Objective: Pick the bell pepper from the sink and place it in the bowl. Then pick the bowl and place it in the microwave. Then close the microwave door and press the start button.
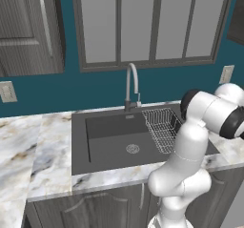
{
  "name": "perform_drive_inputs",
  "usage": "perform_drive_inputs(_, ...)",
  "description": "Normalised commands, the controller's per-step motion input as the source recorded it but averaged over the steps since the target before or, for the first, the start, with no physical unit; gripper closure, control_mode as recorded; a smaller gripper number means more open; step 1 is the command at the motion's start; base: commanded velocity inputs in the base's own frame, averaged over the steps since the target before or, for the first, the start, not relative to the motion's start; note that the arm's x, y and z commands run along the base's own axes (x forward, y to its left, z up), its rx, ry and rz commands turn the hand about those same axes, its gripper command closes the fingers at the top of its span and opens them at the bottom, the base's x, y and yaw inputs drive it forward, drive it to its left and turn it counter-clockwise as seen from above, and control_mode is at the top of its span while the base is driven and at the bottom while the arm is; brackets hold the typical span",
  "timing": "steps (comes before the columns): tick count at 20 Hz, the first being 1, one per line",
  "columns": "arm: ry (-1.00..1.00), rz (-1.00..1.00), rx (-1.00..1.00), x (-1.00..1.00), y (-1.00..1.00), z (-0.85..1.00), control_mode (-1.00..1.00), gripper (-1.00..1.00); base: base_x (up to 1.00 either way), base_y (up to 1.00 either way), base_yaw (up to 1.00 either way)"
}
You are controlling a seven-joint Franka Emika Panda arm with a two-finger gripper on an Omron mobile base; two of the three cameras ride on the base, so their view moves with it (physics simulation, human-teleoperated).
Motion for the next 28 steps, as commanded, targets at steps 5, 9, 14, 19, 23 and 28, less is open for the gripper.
perform_drive_inputs(5, 0.0, 0.0, 0.0, 0.0, 0.0, 0.0, -1.0, 1.0, 0.0, 0.0, 0.0)
perform_drive_inputs(9, 0.0, 0.0, 0.0, -0.13, 0.0, 0.0, -1.0, 1.0, 0.0, 0.0, 0.0)
perform_drive_inputs(14, -0.07, 0.07, -0.07, -0.4, 0.19, 0.1, -1.0, 1.0, 0.0, 0.0, 0.0)
perform_drive_inputs(19, 0.0, 0.17, -0.04, -0.18, 0.48, 0.76, -1.0, 1.0, 0.0, 0.0, 0.0)
perform_drive_inputs(23, 0.01, 0.22, -0.08, -0.06, 0.64, 1.0, -1.0, 1.0, 0.0, 0.0, 0.0)
perform_drive_inputs(28, 0.13, 0.25, -0.05, 0.0, 0.72, 1.0, -1.0, 1.0, 0.0, 0.0, 0.0)
